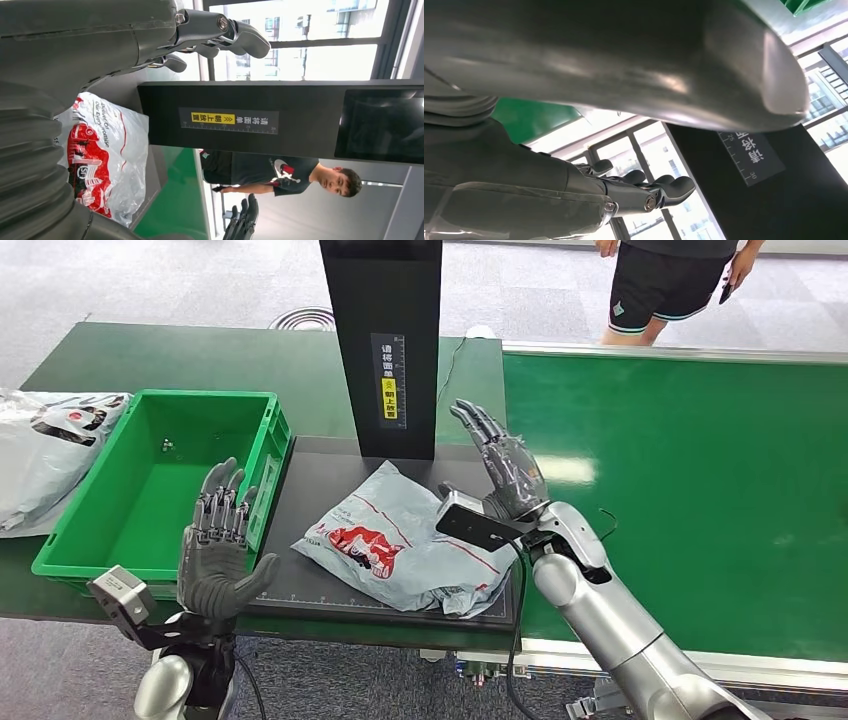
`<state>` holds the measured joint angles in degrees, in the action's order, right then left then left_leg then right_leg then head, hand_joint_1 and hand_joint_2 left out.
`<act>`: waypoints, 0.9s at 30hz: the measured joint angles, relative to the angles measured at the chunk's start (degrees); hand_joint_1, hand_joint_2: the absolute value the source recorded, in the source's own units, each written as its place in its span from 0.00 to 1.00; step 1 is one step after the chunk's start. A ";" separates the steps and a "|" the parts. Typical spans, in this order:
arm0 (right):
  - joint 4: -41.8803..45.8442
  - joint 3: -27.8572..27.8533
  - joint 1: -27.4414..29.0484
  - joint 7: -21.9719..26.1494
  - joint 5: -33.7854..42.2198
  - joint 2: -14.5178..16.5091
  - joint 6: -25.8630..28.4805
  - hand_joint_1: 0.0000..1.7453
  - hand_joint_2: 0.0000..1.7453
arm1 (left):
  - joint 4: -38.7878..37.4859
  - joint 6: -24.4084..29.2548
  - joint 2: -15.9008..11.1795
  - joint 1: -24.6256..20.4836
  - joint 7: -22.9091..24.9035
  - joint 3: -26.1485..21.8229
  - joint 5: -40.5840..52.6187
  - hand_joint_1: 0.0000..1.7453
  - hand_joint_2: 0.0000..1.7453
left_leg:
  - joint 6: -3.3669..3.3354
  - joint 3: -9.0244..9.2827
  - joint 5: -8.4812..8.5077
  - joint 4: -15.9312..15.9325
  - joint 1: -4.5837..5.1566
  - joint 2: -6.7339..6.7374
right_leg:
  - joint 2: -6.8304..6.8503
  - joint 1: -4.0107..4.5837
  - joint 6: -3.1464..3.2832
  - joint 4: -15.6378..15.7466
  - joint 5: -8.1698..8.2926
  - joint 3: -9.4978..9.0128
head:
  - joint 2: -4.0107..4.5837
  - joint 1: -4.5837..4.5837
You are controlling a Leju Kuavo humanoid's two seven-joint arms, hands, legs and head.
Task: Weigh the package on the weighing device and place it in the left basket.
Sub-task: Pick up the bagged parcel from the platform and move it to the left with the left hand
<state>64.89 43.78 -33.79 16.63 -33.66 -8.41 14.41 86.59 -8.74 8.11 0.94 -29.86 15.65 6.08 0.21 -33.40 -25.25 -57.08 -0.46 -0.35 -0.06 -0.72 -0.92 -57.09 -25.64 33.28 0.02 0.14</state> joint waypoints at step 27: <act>21.04 -28.79 22.13 6.42 22.99 7.46 2.04 0.00 1.00 | -16.77 6.93 0.69 -14.86 10.14 13.17 40.83 0.00 1.00 | -0.03 0.02 0.01 0.00 0.01 -0.01 | 0.00 -0.02 -0.02 0.08 0.08 0.01 | 0.00 -0.02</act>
<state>85.94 14.99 -11.66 23.05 -10.67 -0.95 16.46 69.82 -1.81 8.80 -13.92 -19.72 28.82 46.91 0.18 -33.38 -25.24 -57.08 -0.45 -0.36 -0.06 -0.73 -0.94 -57.00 -25.57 33.29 0.02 0.13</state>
